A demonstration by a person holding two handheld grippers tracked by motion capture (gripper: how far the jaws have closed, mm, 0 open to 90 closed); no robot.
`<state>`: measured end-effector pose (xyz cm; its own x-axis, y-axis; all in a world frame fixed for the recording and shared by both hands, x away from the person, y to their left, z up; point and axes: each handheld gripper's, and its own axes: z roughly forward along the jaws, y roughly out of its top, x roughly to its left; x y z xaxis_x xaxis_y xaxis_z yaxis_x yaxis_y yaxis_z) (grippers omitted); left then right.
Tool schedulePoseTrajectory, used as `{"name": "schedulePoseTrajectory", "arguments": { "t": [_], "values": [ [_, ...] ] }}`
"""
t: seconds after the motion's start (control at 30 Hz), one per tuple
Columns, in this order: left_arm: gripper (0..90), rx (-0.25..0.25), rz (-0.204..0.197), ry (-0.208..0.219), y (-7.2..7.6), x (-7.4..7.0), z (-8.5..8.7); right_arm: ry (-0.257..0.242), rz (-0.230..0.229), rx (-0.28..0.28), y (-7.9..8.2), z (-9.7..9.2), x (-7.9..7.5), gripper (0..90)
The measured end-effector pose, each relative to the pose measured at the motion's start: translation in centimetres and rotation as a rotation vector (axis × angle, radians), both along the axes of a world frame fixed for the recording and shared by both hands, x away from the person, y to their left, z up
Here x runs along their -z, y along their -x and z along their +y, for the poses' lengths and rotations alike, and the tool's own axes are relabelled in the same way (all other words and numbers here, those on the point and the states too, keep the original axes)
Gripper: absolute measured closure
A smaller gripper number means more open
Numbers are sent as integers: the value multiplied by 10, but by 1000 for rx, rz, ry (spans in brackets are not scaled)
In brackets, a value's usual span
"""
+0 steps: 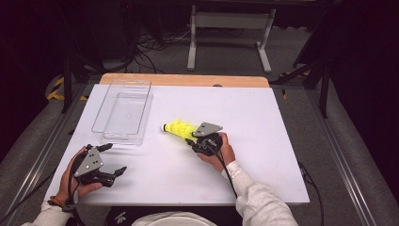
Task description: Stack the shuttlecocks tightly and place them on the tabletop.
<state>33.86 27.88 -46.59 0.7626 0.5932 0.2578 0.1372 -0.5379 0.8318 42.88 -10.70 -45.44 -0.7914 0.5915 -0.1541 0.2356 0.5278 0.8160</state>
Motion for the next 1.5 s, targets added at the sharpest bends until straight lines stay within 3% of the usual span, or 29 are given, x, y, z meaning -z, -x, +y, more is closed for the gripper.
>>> {"name": "schedulePoseTrajectory", "arguments": {
  "t": [1.17, 1.5],
  "values": [
    [90, 1, -6, -8, 1, -1, 0, -36, -105, -6, 23, -21, -31, 526],
    [89, 2, -5, -10, 1, -1, 0, -42, -130, -14, 29, -28, -38, 449]
  ]
}}
